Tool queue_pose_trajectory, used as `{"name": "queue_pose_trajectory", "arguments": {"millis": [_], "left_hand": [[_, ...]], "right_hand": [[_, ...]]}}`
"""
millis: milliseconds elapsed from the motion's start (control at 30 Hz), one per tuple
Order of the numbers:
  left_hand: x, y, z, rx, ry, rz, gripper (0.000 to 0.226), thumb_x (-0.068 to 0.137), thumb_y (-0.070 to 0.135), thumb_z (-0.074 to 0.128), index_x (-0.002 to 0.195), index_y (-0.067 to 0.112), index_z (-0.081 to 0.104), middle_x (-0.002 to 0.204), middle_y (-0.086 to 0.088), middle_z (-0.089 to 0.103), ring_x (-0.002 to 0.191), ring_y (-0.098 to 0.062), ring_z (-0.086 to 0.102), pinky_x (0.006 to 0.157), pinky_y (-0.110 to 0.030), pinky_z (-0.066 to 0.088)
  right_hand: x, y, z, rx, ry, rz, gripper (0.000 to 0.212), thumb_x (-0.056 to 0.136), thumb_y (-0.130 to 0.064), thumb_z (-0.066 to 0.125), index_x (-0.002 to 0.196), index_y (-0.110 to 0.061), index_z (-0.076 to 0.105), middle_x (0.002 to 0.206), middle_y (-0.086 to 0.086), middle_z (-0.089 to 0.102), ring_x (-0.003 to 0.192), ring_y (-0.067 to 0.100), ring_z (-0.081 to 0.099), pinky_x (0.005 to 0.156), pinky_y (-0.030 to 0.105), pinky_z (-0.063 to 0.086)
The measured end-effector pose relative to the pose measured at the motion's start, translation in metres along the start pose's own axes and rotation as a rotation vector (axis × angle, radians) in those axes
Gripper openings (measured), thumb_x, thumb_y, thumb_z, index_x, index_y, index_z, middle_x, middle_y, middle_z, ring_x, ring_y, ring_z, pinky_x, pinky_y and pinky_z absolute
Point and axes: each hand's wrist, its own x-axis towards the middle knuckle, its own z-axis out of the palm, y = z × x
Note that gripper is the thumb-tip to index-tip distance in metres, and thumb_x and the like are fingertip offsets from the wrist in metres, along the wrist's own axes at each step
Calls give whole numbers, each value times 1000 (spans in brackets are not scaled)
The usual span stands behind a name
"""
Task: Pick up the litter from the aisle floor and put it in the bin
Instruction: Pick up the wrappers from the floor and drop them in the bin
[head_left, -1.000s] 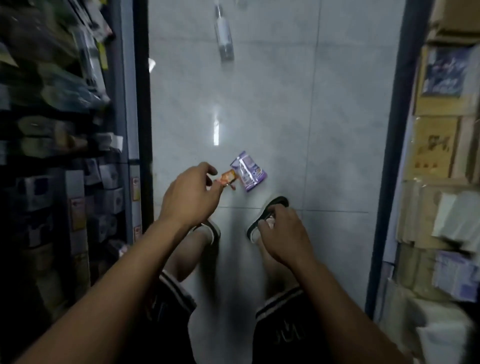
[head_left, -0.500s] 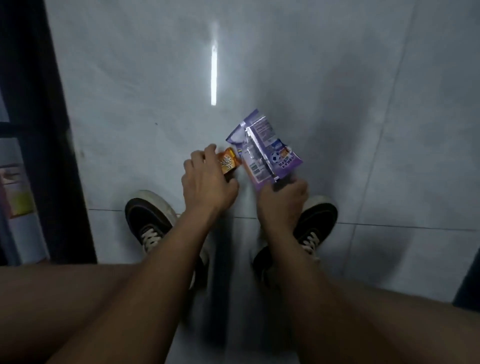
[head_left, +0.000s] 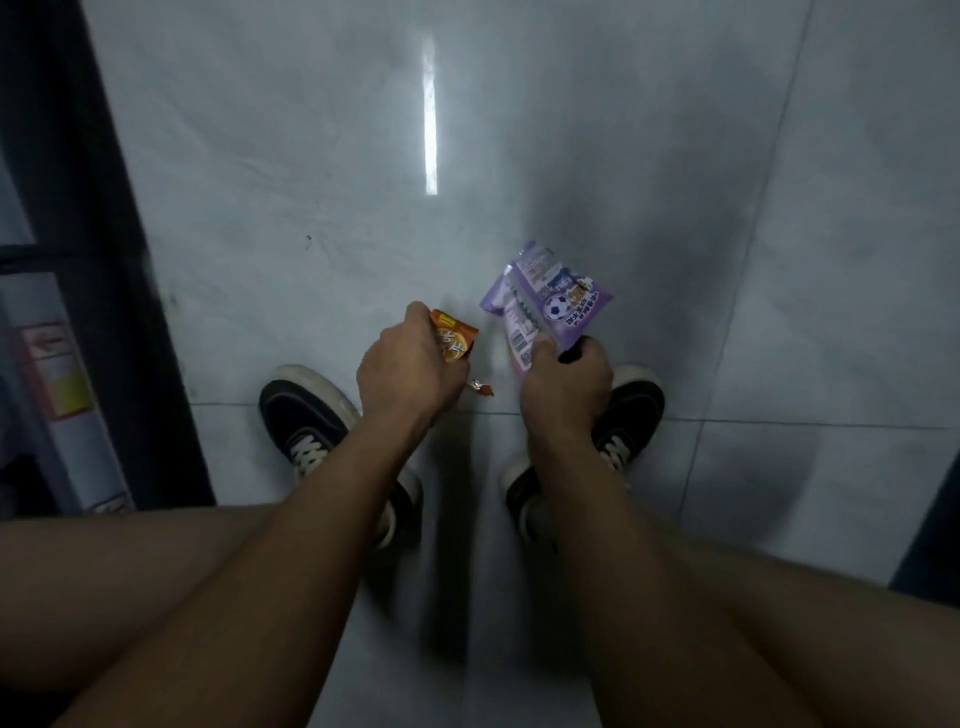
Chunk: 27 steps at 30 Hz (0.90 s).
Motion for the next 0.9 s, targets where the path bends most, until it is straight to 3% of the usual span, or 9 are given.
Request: {"name": "queue_pose_trajectory", "arguments": {"millis": [133,300,367,467,533,633,700,800,900], "left_hand": [[-81,19,-67,-145,-30,12,45,78,55,66,102,26,41,88,-3,65,71,-27,63,63,-40,55],[-186,49,-168,-253,-16,68,62,74,62,75,113,27,42,99,1,66,87,-24,65,73,-42,56],[-226,61,-212,-299,6,81,66,69,64,78,112,28,43,100,3,67,88,-21,65,75,-41,56],[-282,81,-279,-316,41,102,78,58,72,80,111,26,47,99,7,68,90,-20,65,77,-41,56],[-317,94,-323,-291,59,128,81,51,72,82,108,28,46,95,10,66,87,-17,65,75,-38,55],[-366,114,-381,-187,71,181,72,56,56,85,108,31,42,95,8,63,84,-21,63,73,-38,55],[-397,129,-414,-115,102,232,58,62,44,76,106,32,40,95,4,62,82,-25,60,67,-36,52],[-439,153,-453,-46,136,317,45,65,44,63,102,34,38,82,10,55,70,-20,55,55,-31,37],[-473,178,-481,46,132,416,40,68,48,57,101,35,38,82,8,57,69,-19,56,54,-31,38]], "right_hand": [[-73,-32,-69,28,-27,-43,16,93,-20,67,106,-11,68,98,4,70,85,19,64,74,28,48],[-170,-79,-169,-10,-58,-145,11,91,-24,65,100,-18,67,96,2,72,86,22,66,78,37,53],[-206,-98,-211,-23,-65,-205,6,90,-24,64,94,-20,65,91,0,70,83,22,65,74,34,51],[-255,-128,-274,-82,-49,-306,6,89,-24,64,86,-23,59,84,0,66,76,22,61,63,28,36],[-286,-149,-314,-90,-58,-344,6,90,-24,63,86,-21,59,85,1,67,75,22,61,62,30,41],[-327,-177,-371,-85,-61,-417,10,89,-25,61,81,-23,56,78,-3,63,71,19,58,54,28,37],[-351,-192,-407,-85,-59,-483,11,89,-24,62,80,-20,56,77,-2,62,69,19,55,55,29,32],[-380,-208,-455,-60,-32,-579,13,89,-23,64,80,-20,55,77,-1,60,68,19,52,58,29,27],[-401,-220,-494,-24,10,-652,11,89,-19,64,82,-22,56,81,-1,59,70,18,50,59,27,25]]}}
